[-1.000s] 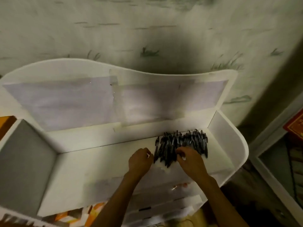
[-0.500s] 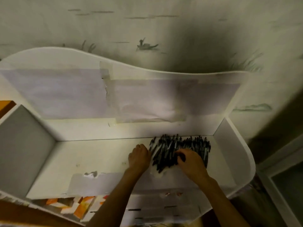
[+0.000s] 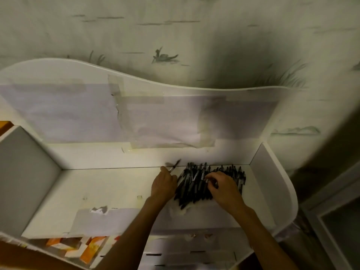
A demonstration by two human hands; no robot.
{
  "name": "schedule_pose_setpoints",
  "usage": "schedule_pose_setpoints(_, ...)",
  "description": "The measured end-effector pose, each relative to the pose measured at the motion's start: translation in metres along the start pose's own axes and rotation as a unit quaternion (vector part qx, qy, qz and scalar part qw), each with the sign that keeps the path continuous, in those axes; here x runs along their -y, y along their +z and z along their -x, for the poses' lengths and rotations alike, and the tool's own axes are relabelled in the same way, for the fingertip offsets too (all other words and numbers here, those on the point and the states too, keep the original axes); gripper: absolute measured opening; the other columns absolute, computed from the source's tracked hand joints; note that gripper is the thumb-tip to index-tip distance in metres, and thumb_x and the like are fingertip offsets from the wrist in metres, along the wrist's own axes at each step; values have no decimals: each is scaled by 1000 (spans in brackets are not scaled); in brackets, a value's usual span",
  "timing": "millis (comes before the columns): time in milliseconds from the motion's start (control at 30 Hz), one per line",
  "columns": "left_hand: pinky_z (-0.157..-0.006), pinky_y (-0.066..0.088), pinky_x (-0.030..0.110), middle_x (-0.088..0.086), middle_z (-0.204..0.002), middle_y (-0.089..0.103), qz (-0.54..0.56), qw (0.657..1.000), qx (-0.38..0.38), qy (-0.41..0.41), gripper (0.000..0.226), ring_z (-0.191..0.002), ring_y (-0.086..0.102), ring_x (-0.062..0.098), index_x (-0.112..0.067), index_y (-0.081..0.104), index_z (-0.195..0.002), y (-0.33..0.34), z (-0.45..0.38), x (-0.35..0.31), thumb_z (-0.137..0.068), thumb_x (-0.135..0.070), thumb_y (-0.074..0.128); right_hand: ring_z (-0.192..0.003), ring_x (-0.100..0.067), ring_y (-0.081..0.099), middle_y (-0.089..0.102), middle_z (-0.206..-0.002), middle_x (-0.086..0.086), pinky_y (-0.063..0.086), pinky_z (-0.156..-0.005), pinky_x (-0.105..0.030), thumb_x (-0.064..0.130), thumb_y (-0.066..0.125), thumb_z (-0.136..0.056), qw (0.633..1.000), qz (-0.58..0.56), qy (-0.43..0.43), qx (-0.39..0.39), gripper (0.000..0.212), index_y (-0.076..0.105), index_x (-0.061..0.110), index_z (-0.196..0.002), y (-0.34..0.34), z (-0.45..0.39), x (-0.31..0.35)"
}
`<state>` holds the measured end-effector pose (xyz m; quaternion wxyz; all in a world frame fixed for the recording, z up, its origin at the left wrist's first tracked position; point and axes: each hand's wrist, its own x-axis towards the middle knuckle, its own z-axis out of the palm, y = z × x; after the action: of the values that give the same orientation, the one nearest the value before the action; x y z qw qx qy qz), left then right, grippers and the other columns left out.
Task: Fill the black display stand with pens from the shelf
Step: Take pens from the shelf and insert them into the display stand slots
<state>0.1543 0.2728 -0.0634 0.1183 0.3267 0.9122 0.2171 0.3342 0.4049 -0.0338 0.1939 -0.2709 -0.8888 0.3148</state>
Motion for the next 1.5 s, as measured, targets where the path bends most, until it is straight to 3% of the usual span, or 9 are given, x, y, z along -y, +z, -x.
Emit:
schedule_pose_setpoints(67,-77,44,33,12,-112,59,1,1000,12,-17,35,-96,59,27,-5,51,-117,0,0,-3,-99,-35,48,-86,-8,59,62,-99,6,47,-77,-16,11,62,-94,1000,-2,-4,-1,19,71,18,-109,0,0,-2)
schedule_pose_setpoints(267,-66,45,29,4,-92,58,-35,999,15,-21,25,-77,55,17,-13,53,-85,1,-3,-3,-95,-37,56,-91,-11,60,63,-104,4,54,-83,-28,12,62,-94,1000,9,1,7,19,71,19,-109,-4,0,-6)
schedule_pose_setpoints(467,-57,39,30,8,-88,58,81,995,10,-53,11,-67,52,17,-11,41,-99,-5,-6,-4,-100,-22,44,-90,-10,59,63,-104,4,53,-83,-26,12,62,-94,1000,13,8,0,19,70,20,-109,-7,0,-6)
schedule_pose_setpoints(600,-63,45,31,2,-84,64,238,966,15,-101,29,-74,60,19,-19,59,-97,-13,-5,-19,-84,-45,54,-90,-12,60,64,-104,1,52,-82,-27,12,61,-94,1000,20,-2,-1,19,71,17,-110,-6,-1,-4)
schedule_pose_setpoints(767,-63,51,28,0,-75,69,151,985,46,-75,36,-72,66,18,-21,68,-83,-10,-6,-25,-76,-56,68,-88,-10,59,66,-105,-1,51,-79,-24,12,61,-94,1000,23,-9,1,19,71,15,-110,-6,-2,-2)
schedule_pose_setpoints(933,-59,46,27,1,-66,66,100,992,43,-64,39,-61,62,17,-14,68,-74,-9,-5,-22,-86,-49,59,-92,-12,60,65,-106,0,50,-81,-24,12,62,-94,1000,26,0,2,19,71,15,-110,-10,1,-4)
schedule_pose_setpoints(1133,-69,53,38,10,-87,66,241,966,29,-86,24,-73,62,23,-13,55,-87,-7,-7,-24,-99,-33,47,-88,-13,59,64,-106,-2,47,-77,-21,10,61,-94,1000,31,4,1,19,71,13,-110,-13,7,-11)
schedule_pose_setpoints(1267,-60,51,29,3,-79,69,266,957,79,-84,38,-68,62,17,-14,65,-86,1,-6,-26,-90,-51,64,-87,-11,58,65,-105,0,47,-77,-21,11,61,-94,999,40,5,-1,19,71,16,-110,-13,10,-14)
schedule_pose_setpoints(1500,-66,58,31,3,-78,73,316,941,54,-110,22,-74,70,17,-16,71,-80,6,-6,-31,-84,-38,74,-83,-4,55,64,-102,5,39,-69,-4,15,63,-94,999,41,12,1,20,71,20,-112,-12,13,-23)
